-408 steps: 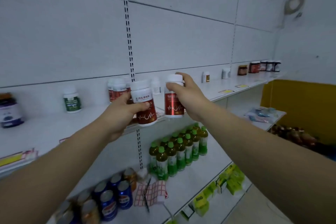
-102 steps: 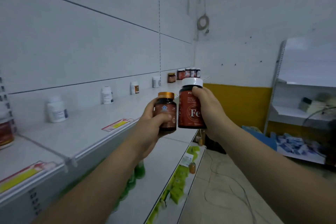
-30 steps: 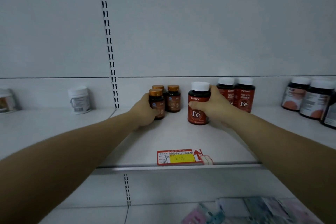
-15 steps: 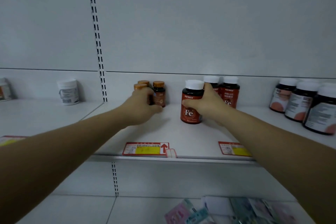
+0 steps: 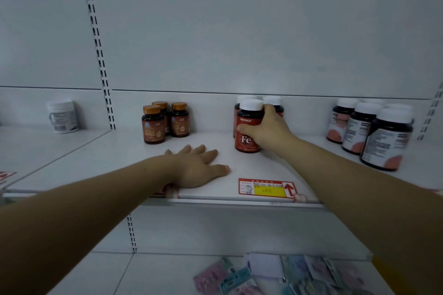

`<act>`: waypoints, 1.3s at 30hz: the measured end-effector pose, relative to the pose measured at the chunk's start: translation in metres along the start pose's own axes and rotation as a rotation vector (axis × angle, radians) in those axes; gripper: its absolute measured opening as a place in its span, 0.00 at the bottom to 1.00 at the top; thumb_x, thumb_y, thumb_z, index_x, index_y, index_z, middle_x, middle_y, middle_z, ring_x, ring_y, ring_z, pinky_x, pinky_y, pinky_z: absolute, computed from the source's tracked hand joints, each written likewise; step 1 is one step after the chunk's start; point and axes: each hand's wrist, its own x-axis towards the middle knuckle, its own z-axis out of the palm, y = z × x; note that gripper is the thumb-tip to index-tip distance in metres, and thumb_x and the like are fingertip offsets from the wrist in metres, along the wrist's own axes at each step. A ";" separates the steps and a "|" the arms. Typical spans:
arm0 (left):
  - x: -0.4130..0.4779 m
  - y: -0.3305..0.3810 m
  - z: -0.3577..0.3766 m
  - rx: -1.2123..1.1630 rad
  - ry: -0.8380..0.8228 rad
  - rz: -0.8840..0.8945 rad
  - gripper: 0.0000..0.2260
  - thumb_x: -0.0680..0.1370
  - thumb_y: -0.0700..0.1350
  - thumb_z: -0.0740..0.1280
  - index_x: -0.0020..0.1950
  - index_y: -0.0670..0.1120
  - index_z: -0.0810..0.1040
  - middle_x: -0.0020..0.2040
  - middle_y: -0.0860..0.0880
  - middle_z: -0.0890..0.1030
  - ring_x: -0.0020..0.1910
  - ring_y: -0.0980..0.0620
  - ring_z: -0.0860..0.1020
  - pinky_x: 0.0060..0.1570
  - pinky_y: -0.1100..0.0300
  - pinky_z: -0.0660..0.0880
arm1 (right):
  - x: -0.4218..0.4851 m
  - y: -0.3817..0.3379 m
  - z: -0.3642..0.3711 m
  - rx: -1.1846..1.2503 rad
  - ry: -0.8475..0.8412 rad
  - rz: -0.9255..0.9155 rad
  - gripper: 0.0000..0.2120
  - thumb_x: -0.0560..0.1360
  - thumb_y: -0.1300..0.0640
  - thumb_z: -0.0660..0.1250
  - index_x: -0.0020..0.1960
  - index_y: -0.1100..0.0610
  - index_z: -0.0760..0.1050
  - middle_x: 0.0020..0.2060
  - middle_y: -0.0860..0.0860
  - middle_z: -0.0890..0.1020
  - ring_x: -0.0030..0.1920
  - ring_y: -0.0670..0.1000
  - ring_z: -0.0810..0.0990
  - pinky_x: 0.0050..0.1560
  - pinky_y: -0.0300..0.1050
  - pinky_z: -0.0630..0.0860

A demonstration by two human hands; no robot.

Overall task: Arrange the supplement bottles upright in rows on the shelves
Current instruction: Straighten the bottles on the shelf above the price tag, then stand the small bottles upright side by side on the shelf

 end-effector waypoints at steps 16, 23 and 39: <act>-0.008 -0.005 -0.020 -0.232 0.003 -0.023 0.37 0.72 0.71 0.54 0.76 0.56 0.52 0.77 0.50 0.54 0.75 0.47 0.54 0.71 0.50 0.51 | 0.009 -0.008 -0.002 -0.050 -0.037 -0.065 0.40 0.65 0.41 0.75 0.69 0.53 0.61 0.63 0.53 0.72 0.62 0.56 0.73 0.55 0.49 0.71; -0.054 -0.065 -0.037 -0.306 0.227 -0.069 0.31 0.74 0.65 0.61 0.74 0.55 0.61 0.74 0.49 0.64 0.70 0.49 0.64 0.63 0.58 0.59 | 0.006 -0.084 0.007 -0.341 -0.002 -0.305 0.39 0.69 0.35 0.66 0.73 0.53 0.59 0.70 0.54 0.65 0.70 0.56 0.62 0.64 0.51 0.64; -0.360 -0.371 0.021 -0.302 0.359 -0.588 0.30 0.73 0.62 0.65 0.73 0.56 0.62 0.72 0.50 0.67 0.66 0.50 0.69 0.63 0.55 0.67 | -0.155 -0.392 0.358 -0.252 -0.624 -0.771 0.36 0.73 0.35 0.62 0.74 0.52 0.59 0.72 0.51 0.66 0.69 0.55 0.66 0.60 0.46 0.65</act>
